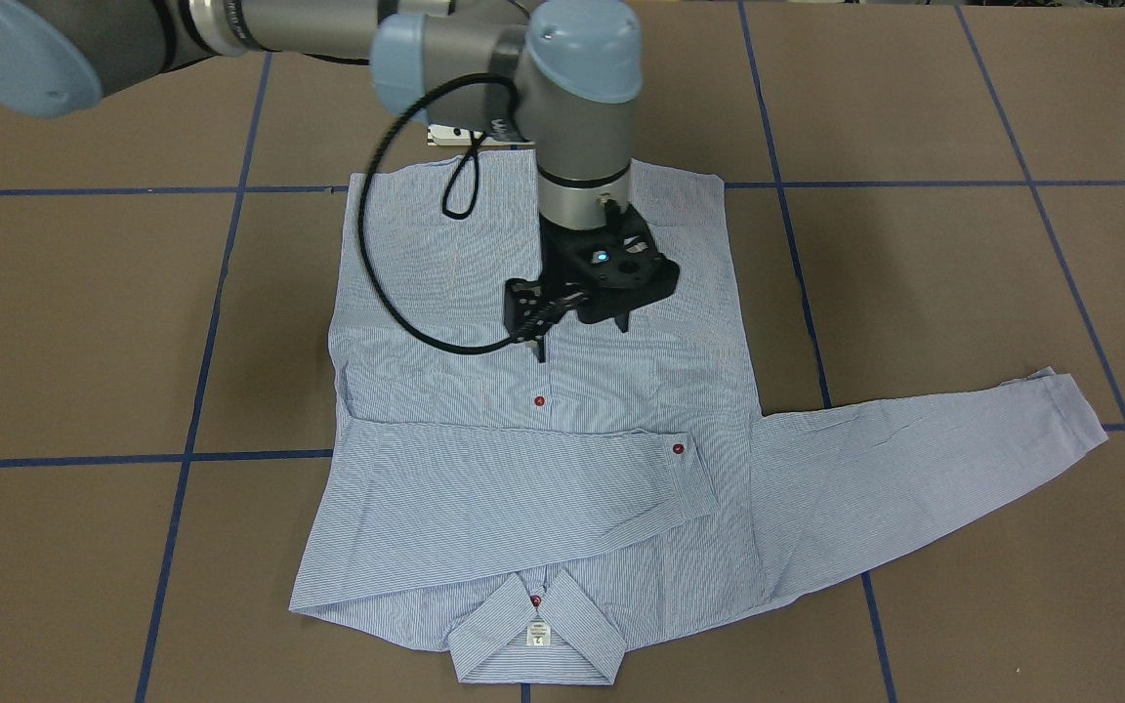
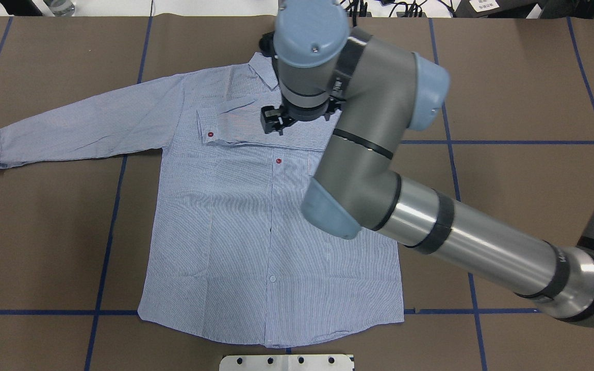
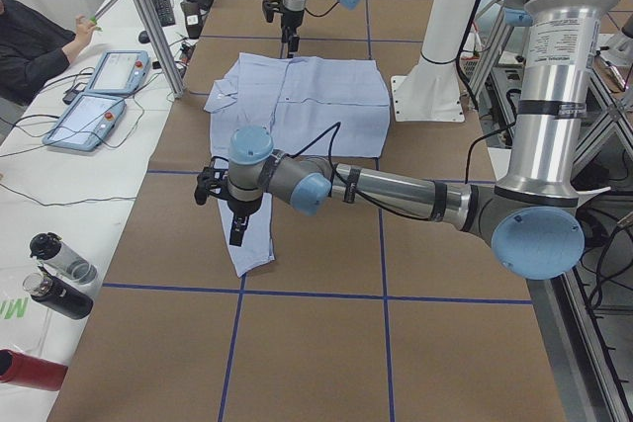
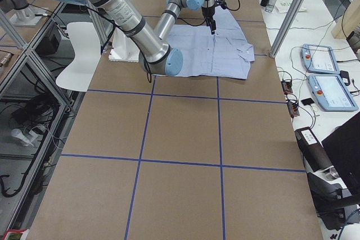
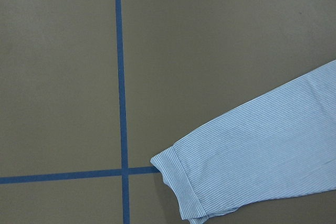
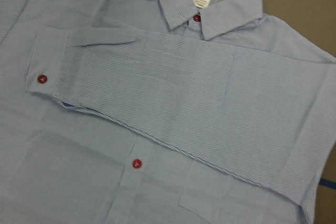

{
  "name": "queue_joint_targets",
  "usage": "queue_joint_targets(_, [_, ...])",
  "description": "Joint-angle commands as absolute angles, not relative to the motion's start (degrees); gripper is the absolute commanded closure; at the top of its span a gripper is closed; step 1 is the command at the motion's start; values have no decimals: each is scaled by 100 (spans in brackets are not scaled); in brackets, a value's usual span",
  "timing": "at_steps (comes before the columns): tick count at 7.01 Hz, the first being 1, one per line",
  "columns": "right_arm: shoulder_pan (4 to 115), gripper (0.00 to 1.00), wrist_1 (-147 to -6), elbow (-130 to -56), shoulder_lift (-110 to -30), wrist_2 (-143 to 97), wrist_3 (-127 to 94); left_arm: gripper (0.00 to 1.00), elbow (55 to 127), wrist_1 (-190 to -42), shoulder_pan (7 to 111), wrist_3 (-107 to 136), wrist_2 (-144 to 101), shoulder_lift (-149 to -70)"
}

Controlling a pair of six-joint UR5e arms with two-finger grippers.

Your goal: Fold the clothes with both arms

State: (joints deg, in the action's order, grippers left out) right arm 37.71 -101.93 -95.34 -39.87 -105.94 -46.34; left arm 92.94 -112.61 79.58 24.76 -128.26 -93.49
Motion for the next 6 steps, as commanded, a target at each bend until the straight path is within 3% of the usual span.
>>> queue_joint_targets(1, [4078, 1, -10484, -10404, -4832, -11083, -4675, 1, 8285, -12981, 7552, 3528, -12370, -9334])
queue_joint_targets(3, [4113, 1, -10529, -10870, -5333, -11092, -4825, 5, 7614, -13805, 7270, 4068, -11991, -9378])
queue_joint_targets(6, [4157, 0, -10512, -10898, -5344, -11135, -4834, 14, 7016, -14219, 6769, 4517, -11619, -9640])
